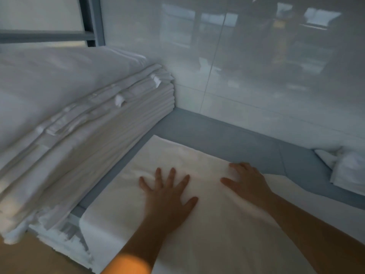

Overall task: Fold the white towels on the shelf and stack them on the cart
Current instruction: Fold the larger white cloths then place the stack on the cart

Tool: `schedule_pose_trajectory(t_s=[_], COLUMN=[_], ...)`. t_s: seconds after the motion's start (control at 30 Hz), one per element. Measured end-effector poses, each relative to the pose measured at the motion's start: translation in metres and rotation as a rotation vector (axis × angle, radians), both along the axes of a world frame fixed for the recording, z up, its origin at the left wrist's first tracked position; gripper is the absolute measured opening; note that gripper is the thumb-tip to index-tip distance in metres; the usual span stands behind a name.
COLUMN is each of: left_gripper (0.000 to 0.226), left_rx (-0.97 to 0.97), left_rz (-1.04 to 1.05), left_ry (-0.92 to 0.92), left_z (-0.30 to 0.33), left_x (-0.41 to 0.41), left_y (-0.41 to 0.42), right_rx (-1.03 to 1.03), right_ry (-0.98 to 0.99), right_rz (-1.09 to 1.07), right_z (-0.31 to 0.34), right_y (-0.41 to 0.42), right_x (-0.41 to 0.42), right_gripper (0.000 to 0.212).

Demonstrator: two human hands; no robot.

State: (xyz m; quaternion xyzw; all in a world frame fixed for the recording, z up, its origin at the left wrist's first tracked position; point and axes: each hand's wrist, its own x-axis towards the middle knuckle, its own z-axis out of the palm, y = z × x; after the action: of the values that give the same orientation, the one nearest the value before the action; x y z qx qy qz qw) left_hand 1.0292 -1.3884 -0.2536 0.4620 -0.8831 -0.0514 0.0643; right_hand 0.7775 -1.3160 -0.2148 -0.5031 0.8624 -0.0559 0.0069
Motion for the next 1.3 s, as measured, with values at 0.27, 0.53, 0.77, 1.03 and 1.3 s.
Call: schedule_pose_trajectory(t_s=[0.27, 0.53, 0.77, 1.03, 1.3], left_gripper=[0.081, 0.08, 0.083, 0.091, 0.09], left_rx=[-0.038, -0.059, -0.138, -0.087, -0.066], left_rz=[0.002, -0.018, -0.172, -0.205, -0.189], left_ry=[-0.004, -0.022, 0.096, 0.043, -0.027], left_z=[-0.005, -0.004, 0.012, -0.009, -0.005], left_x=[-0.009, -0.017, -0.108, -0.163, -0.167], left_y=[-0.018, -0.036, -0.011, -0.041, -0.046], right_rx=[0.274, -0.065, -0.125, -0.163, 0.18], right_ry=[-0.135, 0.099, 0.385, 0.466, -0.208], right_rz=[0.022, 0.099, 0.22, 0.147, -0.067], right_z=[0.022, -0.009, -0.008, -0.01, 0.044], right_y=[-0.019, -0.016, -0.054, -0.086, 0.004], right_x=[-0.06, -0.055, -0.053, -0.07, -0.167], right_gripper=[0.089, 0.049, 0.041, 0.043, 0.067])
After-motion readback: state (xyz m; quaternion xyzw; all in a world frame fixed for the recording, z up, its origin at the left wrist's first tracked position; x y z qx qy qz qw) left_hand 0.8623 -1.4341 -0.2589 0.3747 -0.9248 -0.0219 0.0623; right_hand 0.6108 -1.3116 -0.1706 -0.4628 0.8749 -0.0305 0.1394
